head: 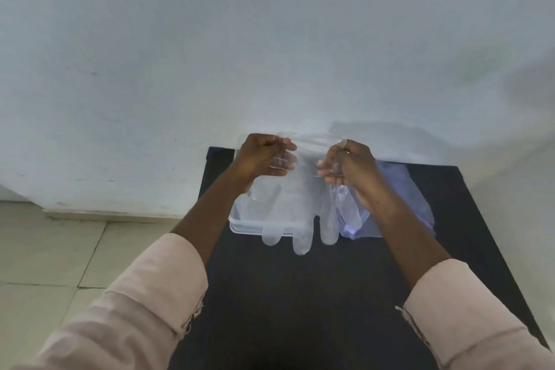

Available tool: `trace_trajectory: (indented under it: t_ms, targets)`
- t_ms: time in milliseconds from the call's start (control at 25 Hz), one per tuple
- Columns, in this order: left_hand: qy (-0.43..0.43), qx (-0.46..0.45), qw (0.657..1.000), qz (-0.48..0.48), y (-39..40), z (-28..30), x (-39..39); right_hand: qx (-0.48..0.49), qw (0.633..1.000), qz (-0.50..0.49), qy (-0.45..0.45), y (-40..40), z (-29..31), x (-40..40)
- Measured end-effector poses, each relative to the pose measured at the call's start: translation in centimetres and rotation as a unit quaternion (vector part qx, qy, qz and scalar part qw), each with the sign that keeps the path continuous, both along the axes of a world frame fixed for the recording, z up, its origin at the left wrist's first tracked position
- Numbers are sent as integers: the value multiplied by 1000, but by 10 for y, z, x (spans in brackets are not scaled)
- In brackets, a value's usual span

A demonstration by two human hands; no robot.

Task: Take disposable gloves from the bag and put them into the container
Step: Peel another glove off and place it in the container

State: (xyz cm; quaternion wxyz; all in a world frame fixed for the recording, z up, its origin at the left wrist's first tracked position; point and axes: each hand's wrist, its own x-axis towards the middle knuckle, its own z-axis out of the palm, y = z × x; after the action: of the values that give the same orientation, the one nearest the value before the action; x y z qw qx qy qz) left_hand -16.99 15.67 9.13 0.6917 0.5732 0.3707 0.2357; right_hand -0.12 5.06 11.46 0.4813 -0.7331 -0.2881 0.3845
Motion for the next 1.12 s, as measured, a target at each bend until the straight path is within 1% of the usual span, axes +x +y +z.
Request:
trace_trajectory:
  t_ms: [120, 280, 480, 600, 680, 760, 800, 880, 920, 1000, 1080, 1120]
  targets:
    - [14, -27, 1000, 8, 30, -4, 7, -3, 1000, 5, 14, 32, -10, 12]
    - [41, -31, 998, 23, 65, -10, 15, 7, 1000, 1, 17, 77, -23, 25]
    - [42, -14, 994, 98, 110, -7, 33, 62, 998, 7, 7, 133, -29, 39]
    - [21, 41, 989, 142, 129, -2, 40, 126, 992, -1, -32, 155, -25, 40]
    - [-13, 117, 980, 162, 135, -2, 42, 191, 979, -4, -69, 159, -20, 36]
    - [-39, 205, 965, 161, 132, -4, 39, 255, 962, -13, -99, 153, -21, 29]
    - [-51, 237, 958, 156, 127, -8, 36, 275, 952, -19, -131, 147, -28, 25]
    - [-61, 286, 947, 134, 114, -28, 23, 284, 938, 0, -197, 128, -53, 17]
    - [-42, 313, 942, 118, 106, -44, 14, 272, 936, 28, -221, 116, -68, 12]
    - [37, 353, 932, 72, 94, -80, -7, 222, 934, 92, -265, 94, -103, 7]
    - [117, 383, 916, -7, 86, -113, -24, 156, 913, 165, -339, 80, -138, 9]
    - [154, 408, 898, -58, 84, -127, -30, 119, 896, 204, -376, 76, -153, 11]
